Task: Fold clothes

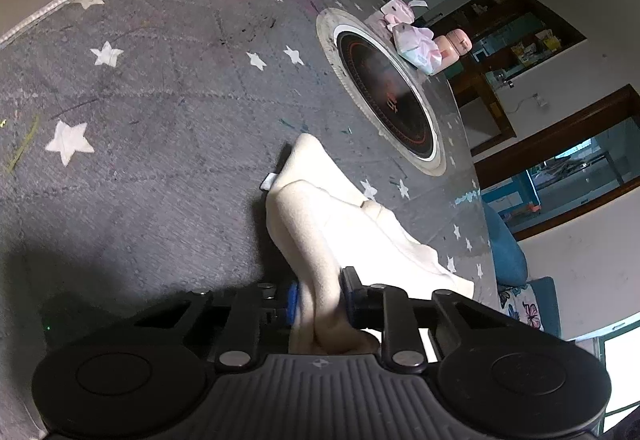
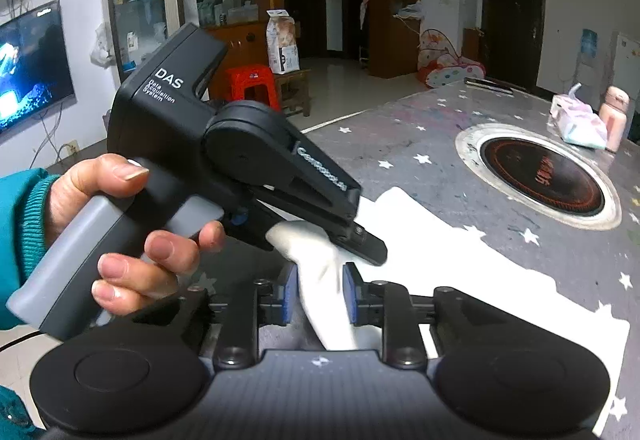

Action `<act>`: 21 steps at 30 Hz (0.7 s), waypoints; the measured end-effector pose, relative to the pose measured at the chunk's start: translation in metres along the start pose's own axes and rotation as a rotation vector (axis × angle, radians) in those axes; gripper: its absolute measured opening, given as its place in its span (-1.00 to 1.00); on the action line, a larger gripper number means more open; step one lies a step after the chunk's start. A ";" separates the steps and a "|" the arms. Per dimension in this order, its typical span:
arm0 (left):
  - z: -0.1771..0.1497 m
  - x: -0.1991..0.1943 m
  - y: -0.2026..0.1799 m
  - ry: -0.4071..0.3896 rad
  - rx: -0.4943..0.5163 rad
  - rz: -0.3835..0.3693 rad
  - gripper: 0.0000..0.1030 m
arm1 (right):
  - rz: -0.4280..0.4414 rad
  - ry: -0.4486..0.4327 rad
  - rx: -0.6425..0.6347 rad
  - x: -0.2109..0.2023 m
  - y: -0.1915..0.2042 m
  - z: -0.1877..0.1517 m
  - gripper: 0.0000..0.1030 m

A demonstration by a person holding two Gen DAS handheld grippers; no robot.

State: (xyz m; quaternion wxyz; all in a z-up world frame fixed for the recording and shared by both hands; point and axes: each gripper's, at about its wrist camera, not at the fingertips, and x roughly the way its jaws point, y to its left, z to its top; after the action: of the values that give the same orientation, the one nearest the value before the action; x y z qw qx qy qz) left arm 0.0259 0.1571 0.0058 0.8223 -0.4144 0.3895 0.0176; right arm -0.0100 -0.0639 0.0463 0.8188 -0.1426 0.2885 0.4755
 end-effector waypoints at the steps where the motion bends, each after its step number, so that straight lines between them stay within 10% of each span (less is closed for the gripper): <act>1: 0.000 0.000 0.000 0.000 0.002 -0.002 -0.55 | -0.001 0.001 0.009 -0.003 -0.003 -0.002 -0.49; 21: -0.003 0.001 -0.005 -0.013 0.054 0.018 -0.56 | -0.375 0.047 0.324 -0.058 -0.138 -0.055 -0.37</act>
State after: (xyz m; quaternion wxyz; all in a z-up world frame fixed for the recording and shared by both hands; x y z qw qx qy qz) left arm 0.0266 0.1516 0.0072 0.8357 -0.3884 0.3879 0.0171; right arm 0.0683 -0.2028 0.0325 0.8980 -0.0716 0.3482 0.2592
